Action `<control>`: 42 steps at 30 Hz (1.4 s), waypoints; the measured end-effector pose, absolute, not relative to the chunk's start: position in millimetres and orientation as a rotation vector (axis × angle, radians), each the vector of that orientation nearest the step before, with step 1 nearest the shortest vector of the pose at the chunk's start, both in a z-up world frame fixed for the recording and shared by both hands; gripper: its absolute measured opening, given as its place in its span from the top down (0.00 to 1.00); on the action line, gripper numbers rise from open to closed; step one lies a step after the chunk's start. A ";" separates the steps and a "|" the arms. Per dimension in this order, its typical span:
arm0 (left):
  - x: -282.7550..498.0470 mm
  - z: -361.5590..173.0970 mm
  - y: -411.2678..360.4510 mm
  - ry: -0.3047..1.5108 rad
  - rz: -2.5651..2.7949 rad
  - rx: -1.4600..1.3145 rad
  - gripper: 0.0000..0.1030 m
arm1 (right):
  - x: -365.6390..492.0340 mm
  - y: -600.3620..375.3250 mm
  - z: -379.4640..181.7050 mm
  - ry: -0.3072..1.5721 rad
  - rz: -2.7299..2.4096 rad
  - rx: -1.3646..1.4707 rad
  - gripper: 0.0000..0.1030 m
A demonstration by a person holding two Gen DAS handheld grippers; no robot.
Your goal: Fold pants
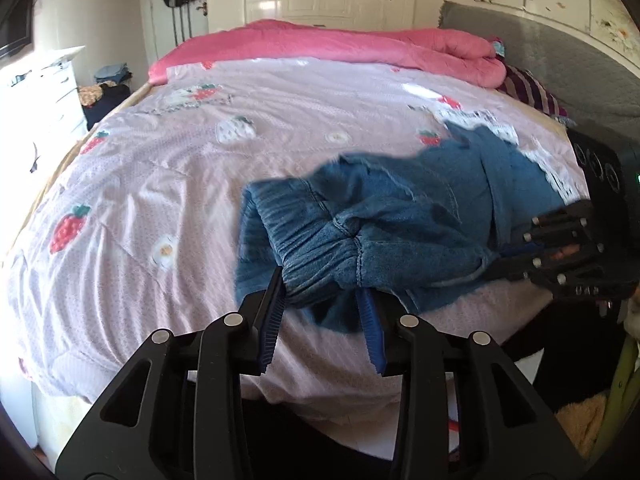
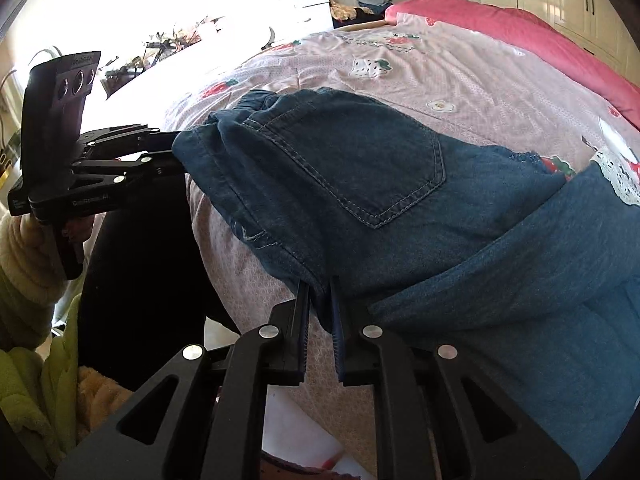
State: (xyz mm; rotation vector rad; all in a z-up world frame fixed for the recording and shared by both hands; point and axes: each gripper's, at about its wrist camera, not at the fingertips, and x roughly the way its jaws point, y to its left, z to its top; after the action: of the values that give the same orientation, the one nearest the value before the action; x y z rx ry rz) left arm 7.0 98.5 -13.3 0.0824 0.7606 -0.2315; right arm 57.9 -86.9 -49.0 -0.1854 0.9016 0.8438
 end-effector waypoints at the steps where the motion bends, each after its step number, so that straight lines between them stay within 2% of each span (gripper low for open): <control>1: 10.1 -8.2 100.0 0.749 -0.218 0.079 0.74 | 58.1 -86.8 -44.6 0.893 0.848 -0.168 0.90; 7: 22.6 21.3 109.2 0.670 -0.179 0.085 0.75 | 56.6 -72.5 -24.6 0.815 0.866 -0.177 0.90; 12: 20.1 -10.6 116.3 0.784 -0.145 0.079 0.75 | 65.5 -69.4 -56.0 0.934 0.832 -0.165 0.90; 16: 15.8 -21.3 128.7 0.835 -0.115 0.042 0.75 | 65.2 -73.5 -59.7 0.949 0.834 -0.142 0.90; 22: -2.8 14.4 149.2 0.760 -0.070 -0.033 0.75 | 61.9 -76.8 -57.8 0.939 0.838 -0.134 0.89; 23: -3.4 23.9 147.6 0.741 -0.081 -0.043 0.74 | 62.7 -76.4 -57.0 0.940 0.838 -0.132 0.89; 25: -1.6 41.1 135.5 0.696 -0.118 -0.024 0.62 | 60.7 -76.0 -55.5 0.932 0.840 -0.140 0.88; 26: 0.6 45.4 129.3 0.684 -0.131 -0.014 0.61 | 59.5 -76.0 -54.9 0.929 0.840 -0.142 0.88; 29: 18.3 49.5 93.0 0.693 -0.226 -0.005 0.61 | 57.7 -78.9 -54.6 0.935 0.844 -0.125 0.84; 33: 39.9 25.4 59.4 0.765 -0.299 -0.005 0.61 | 54.8 -86.7 -49.4 0.931 0.843 -0.111 0.80; 39: 49.3 -43.2 53.8 0.946 -0.275 0.002 0.63 | 56.5 -122.7 -34.6 0.913 0.812 -0.014 0.63; 42: 45.9 -45.9 51.0 0.929 -0.267 0.022 0.63 | 62.7 -142.9 -21.8 0.875 0.764 0.027 0.58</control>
State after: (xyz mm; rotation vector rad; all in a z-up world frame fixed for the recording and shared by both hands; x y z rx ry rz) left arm 45.9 51.0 -45.9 0.0217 0.9291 -0.2674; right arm 62.7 -142.9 -21.8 0.0270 0.8752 0.7636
